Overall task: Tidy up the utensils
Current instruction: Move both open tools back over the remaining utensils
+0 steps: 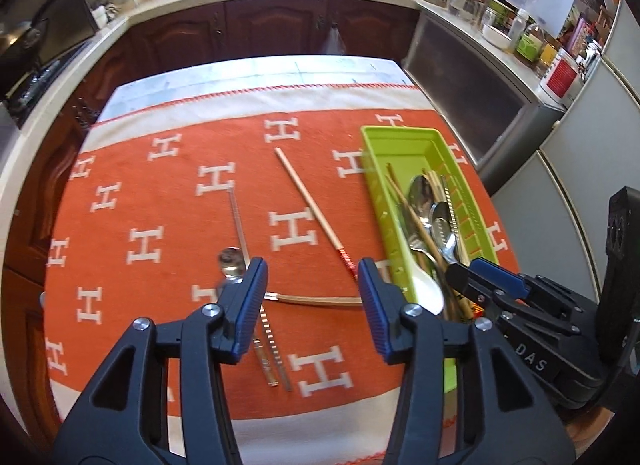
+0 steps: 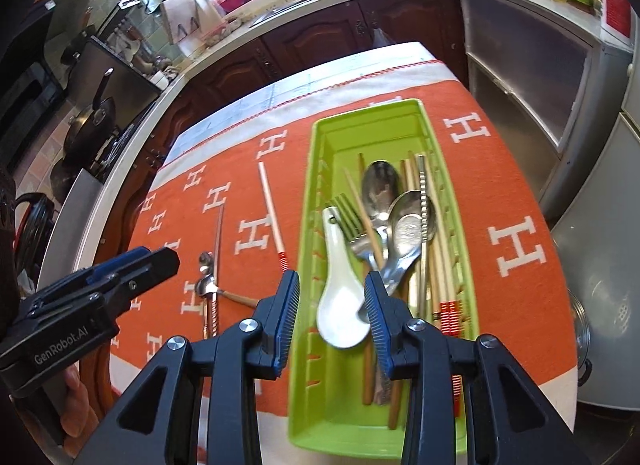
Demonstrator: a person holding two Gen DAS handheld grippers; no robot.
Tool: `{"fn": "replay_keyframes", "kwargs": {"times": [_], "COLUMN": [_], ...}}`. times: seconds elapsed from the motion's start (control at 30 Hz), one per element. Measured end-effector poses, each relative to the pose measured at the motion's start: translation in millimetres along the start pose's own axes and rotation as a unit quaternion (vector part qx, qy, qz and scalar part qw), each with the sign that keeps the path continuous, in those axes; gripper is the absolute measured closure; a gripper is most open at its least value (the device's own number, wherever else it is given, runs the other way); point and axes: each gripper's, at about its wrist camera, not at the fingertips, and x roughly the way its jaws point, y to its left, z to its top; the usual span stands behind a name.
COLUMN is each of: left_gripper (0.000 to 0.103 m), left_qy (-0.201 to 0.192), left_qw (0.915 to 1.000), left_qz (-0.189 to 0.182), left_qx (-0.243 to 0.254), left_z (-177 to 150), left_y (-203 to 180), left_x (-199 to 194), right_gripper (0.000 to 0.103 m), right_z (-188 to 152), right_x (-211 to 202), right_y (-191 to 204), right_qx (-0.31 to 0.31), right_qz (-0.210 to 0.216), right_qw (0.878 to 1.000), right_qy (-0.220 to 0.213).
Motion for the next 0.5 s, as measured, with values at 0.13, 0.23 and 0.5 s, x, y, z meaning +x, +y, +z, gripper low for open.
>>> {"fn": "replay_keyframes", "kwargs": {"times": [0.13,0.23,0.5], "left_gripper": [0.059,0.059,0.058], "left_qy": [-0.006,-0.012,-0.031], "left_qw": [0.9998,0.9993,0.9945], "left_qz": [0.012,0.024,0.099], "left_qx": [-0.016,-0.027,-0.015], "left_z": [-3.7,-4.8,-16.0], "left_y": [17.4,30.5,56.0], "left_x": [-5.4,-7.6,-8.7], "right_gripper": [0.069,0.069,0.068], "right_z": [-2.5,-2.6,-1.1], "right_x": [-2.4,-1.8,3.7], "right_y": [17.0,28.0,61.5], "right_qx": [-0.017,-0.029,-0.064], "right_qz": [0.009,0.016,0.036], "right_qw": [1.000,0.999,0.997], "right_qy": [0.003,0.006,0.017]}}
